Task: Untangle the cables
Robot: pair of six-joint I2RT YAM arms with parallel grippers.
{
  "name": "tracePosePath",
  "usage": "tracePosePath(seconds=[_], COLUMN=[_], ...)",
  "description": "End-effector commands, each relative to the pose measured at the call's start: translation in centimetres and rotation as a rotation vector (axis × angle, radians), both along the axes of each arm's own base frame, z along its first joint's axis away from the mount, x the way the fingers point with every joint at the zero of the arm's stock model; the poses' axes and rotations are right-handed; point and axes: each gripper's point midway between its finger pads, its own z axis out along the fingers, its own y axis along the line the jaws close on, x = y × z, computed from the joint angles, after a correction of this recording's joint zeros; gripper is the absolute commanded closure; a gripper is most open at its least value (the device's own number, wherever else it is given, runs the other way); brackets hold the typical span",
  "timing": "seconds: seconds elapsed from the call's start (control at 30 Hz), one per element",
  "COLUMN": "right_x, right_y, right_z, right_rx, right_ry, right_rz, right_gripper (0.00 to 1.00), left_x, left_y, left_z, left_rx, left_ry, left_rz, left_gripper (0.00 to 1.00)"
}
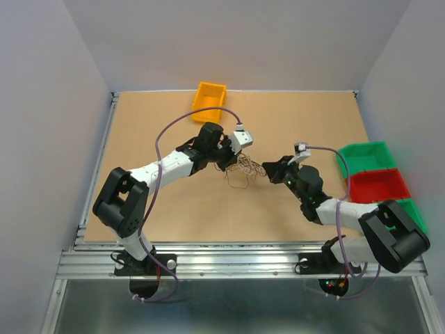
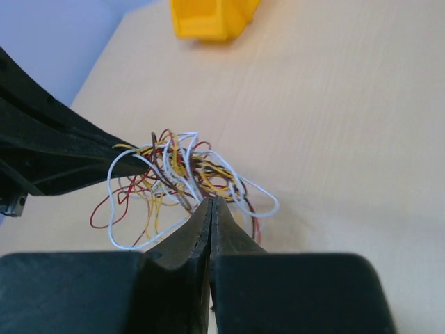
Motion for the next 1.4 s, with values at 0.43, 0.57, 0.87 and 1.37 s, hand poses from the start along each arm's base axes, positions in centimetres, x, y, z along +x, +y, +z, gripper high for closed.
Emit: tracePosePath(seconds=[0.43, 0.57, 0.87, 1.37], right_x=[-5.1, -5.8, -5.0, -3.6], right_y=[-11.8, -7.1, -1.6, 2.8], right_z=[7.5, 8.5, 6.4, 4.2], right_rx=[0.102, 0.043, -0.008, -0.010], right_ry=[-0.225, -0.250, -0.239, -0.198], right_rz=[-0.442, -0.173, 0.086, 0.263], right_gripper=[0.99, 0.42, 0.07, 0.46], left_x=[9.4, 5.7, -0.7, -3.3], left_y=[9.0, 4.8, -0.2, -1.4], left_z=[8.4, 8.1, 5.7, 5.8], left_rx=[-0.110, -0.169, -0.121, -0.116], left_ry=[-0.280, -0.205, -0.099, -0.091], left_rz=[0.594, 0.288, -0.045, -0.146], left_gripper=[0.92, 0.91, 0.91, 0.90])
